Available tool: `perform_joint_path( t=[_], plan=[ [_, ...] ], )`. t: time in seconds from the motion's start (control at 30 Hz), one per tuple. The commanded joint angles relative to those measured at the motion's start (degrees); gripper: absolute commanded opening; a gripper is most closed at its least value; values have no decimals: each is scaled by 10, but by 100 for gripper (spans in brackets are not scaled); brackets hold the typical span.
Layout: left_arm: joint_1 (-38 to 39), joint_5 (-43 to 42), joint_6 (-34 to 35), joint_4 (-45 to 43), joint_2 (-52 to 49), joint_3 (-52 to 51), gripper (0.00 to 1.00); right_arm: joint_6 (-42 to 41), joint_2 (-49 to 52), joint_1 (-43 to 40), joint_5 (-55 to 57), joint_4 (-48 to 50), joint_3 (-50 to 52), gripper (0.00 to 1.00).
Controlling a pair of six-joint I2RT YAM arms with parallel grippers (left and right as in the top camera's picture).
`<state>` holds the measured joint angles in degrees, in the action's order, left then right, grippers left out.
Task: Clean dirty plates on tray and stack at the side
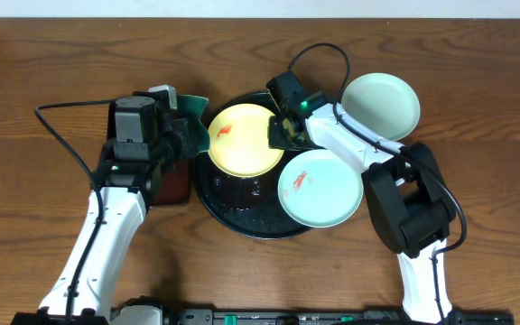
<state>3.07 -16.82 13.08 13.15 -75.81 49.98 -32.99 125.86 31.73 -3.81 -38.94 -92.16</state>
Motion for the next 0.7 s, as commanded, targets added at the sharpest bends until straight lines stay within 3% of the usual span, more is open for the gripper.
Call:
perform_joint_path(
  t=[0.0,0.3,0.47,0.67],
  plan=[
    [-1,-37,-4,3,-16,1,8,86,6,-3,-6,8,0,1],
    [-1,-103,-5,11,-52,1,8,328,6,-32,-88,15,-2,1],
    [6,-113,-6,12,-64,1,7,376,4,-54,-152,13,-11,1],
    [30,-112,-6,11,-64,1,7,378,4,-75,-162,-19,-41,1]
  ],
)
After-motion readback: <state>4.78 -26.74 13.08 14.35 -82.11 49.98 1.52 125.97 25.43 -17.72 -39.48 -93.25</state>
